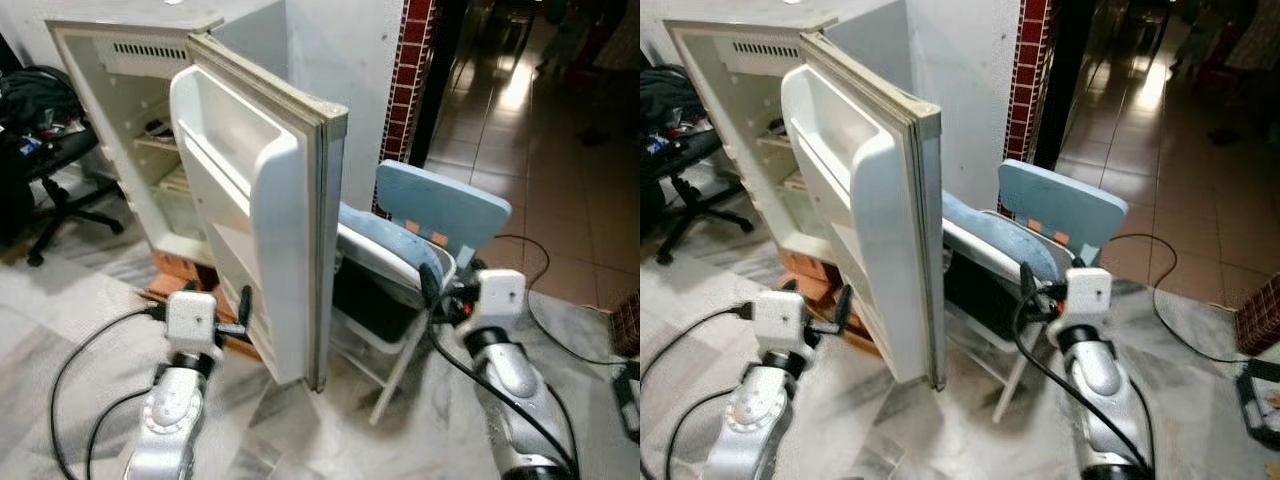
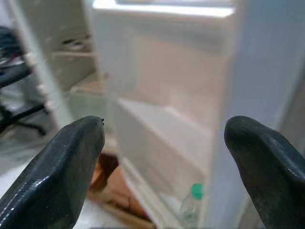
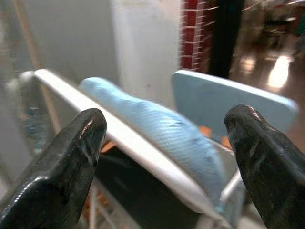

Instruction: Restocking fridge

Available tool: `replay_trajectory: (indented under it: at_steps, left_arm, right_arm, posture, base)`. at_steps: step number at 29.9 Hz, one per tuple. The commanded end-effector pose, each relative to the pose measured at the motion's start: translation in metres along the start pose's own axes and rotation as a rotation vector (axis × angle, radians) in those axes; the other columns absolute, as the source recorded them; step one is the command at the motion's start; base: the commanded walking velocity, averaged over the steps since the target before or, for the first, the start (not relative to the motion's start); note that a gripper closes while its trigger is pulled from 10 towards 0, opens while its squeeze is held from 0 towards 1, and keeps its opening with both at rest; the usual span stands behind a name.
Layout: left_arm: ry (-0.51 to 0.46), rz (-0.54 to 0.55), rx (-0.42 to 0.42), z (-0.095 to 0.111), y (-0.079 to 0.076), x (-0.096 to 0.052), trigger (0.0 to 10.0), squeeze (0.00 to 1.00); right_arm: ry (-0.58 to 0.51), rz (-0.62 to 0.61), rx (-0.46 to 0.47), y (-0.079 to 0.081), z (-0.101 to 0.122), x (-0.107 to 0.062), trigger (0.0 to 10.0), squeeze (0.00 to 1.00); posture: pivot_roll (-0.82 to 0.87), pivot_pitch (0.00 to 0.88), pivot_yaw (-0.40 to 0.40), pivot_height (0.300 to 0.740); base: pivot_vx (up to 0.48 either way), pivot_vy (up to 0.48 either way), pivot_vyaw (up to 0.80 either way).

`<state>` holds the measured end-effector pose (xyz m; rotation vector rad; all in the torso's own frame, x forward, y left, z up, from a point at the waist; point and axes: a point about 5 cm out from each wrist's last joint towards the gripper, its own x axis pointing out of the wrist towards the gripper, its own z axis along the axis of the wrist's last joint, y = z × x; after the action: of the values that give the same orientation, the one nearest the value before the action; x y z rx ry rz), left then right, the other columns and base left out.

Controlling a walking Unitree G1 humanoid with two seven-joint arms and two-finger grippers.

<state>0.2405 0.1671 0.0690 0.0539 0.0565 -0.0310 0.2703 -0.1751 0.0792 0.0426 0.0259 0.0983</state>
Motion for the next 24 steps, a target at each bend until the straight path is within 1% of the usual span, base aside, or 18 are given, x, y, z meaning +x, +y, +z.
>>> replay_trajectory:
  at_steps: [1, 3, 4, 6, 7, 8, 11, 12, 14, 15, 17, 21, 22, 24]
  left_arm:
    - [0.01, 0.027, 0.017, -0.001, 0.008, -0.001, 10.0, 0.0]
    - [0.009, 0.03, 0.021, -0.001, 0.009, -0.002, 10.0, 0.0]
    - [0.014, 0.042, 0.023, -0.002, 0.01, -0.003, 10.0, 0.0]
    - [0.02, 0.046, 0.022, -0.003, 0.01, -0.005, 10.0, 0.0]
    - [0.026, 0.045, 0.023, -0.004, 0.01, -0.006, 10.0, 0.0]
    - [0.03, 0.045, 0.03, -0.004, 0.01, -0.007, 10.0, 0.0]
    - [0.031, 0.042, 0.031, -0.005, 0.01, -0.009, 10.0, 0.0]
    - [0.031, 0.042, 0.031, -0.005, 0.01, -0.009, 10.0, 0.0]
    - [0.028, 0.045, 0.028, -0.004, 0.009, -0.008, 10.0, 0.0]
    - [0.027, 0.047, 0.026, -0.003, 0.009, -0.007, 10.0, 0.0]
    - [0.021, 0.046, 0.022, -0.002, 0.008, -0.007, 10.0, 0.0]
    - [0.02, 0.047, 0.02, -0.002, 0.008, -0.006, 10.0, 0.0]
    - [0.02, 0.047, 0.02, -0.002, 0.008, -0.006, 10.0, 0.0]
    - [0.023, 0.038, 0.02, -0.002, 0.006, -0.006, 10.0, 0.0]
  right_arm:
    - [-0.014, 0.029, 0.002, 0.007, 0.004, 0.006, 10.0, 0.0]
    - [-0.014, 0.033, 0.004, 0.009, 0.005, 0.009, 10.0, 0.0]
    - [-0.025, 0.053, 0.006, 0.013, 0.007, 0.014, 10.0, 0.0]
    - [-0.044, 0.072, 0.006, 0.016, 0.011, 0.018, 10.0, 0.0]
    - [-0.06, 0.078, 0.0, 0.018, 0.014, 0.022, 10.0, 0.0]
    - [-0.071, 0.086, -0.031, 0.021, 0.017, 0.027, 10.0, 0.0]
    - [-0.08, 0.089, -0.015, 0.03, 0.026, 0.043, 10.0, 0.0]
    - [-0.08, 0.089, -0.015, 0.03, 0.026, 0.043, 10.0, 0.0]
    - [-0.074, 0.076, -0.029, 0.036, 0.03, 0.053, 10.0, 0.0]
    - [-0.071, 0.072, -0.038, 0.036, 0.03, 0.055, 10.0, 0.0]
    - [-0.036, 0.041, -0.044, 0.036, 0.027, 0.06, 10.0, 0.0]
    - [0.02, 0.023, -0.02, 0.038, 0.016, 0.06, 10.0, 0.0]
    - [0.02, 0.023, -0.02, 0.038, 0.016, 0.06, 10.0, 0.0]
    - [0.05, 0.032, 0.053, 0.045, 0.01, 0.06, 10.0, 0.0]
  posture:
    - [0.05, 0.0, -0.011, 0.74]
    - [0.06, 0.0, -0.012, 0.74]
    - [0.06, 0.0, -0.01, 0.74]
    - [0.06, 0.0, -0.01, 0.74]
    - [0.06, 0.0, -0.011, 0.74]
    - [0.06, 0.0, -0.011, 0.74]
    - [0.07, 0.0, -0.013, 0.74]
    - [0.07, 0.0, -0.013, 0.74]
    - [0.08, 0.0, -0.017, 0.74]
    - [0.08, 0.0, -0.018, 0.74]
    - [0.08, 0.0, -0.021, 0.74]
    - [0.08, 0.0, -0.02, 0.74]
    - [0.08, 0.0, -0.02, 0.74]
    - [0.08, 0.0, -0.016, 0.74]
  base:
    - [0.0, 0.0, 0.0]
    - [0.0, 0.0, 0.0]
    - [0.0, 0.0, 0.0]
    - [0.0, 0.0, 0.0]
    - [0.0, 0.0, 0.4]
    - [0.0, 0.0, 0.76]
    - [0.0, 0.0, 0.76]
    - [0.0, 0.0, 0.76]
    - [0.0, 0.0, 0.0]
    - [0.0, 0.0, 0.0]
    - [0.0, 0.0, 0.0]
    - [0.0, 0.0, 0.0]
    - [0.0, 0.0, 0.0]
    - [0.0, 0.0, 0.0]
